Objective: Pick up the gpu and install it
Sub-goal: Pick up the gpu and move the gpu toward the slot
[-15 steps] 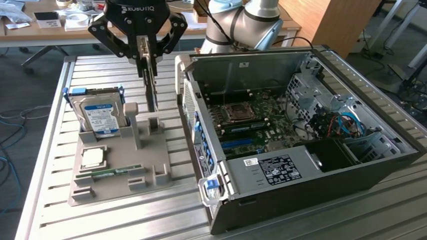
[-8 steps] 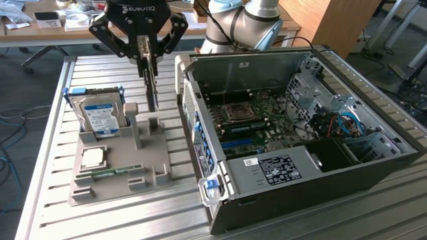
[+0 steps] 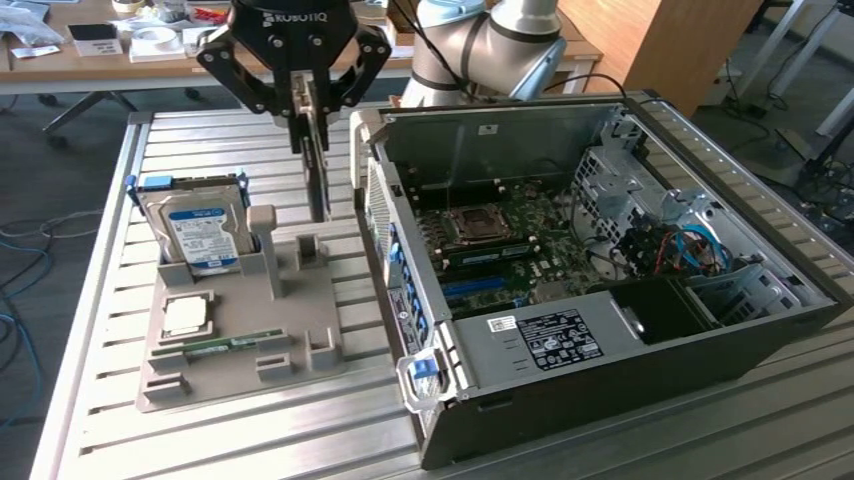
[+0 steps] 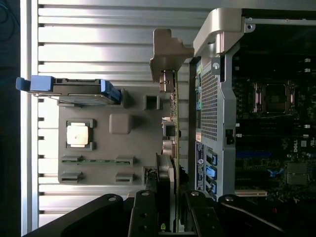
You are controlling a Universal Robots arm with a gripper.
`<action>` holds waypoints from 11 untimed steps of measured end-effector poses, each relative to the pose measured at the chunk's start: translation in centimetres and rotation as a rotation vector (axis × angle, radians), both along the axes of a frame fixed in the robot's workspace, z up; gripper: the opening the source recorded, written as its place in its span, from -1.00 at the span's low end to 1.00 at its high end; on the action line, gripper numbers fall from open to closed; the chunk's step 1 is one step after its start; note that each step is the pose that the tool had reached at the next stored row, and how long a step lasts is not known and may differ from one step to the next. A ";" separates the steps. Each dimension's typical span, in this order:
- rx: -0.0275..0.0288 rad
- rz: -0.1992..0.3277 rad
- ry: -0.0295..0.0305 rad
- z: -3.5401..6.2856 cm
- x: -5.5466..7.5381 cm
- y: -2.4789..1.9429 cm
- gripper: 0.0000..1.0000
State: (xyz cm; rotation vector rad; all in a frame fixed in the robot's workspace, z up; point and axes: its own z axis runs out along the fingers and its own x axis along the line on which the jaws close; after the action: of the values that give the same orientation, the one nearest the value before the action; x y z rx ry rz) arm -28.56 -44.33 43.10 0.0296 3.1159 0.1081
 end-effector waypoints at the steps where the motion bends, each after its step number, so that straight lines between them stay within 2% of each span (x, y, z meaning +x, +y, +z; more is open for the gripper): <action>1: 0.0000 0.000 0.0000 0.00 0.2 0.00 -0.47; 11: 0.0000 0.000 0.0001 0.00 2.6 0.00 -0.47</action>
State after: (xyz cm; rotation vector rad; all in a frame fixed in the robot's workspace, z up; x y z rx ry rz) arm -25.91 -44.33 43.10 0.0295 3.1160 0.1081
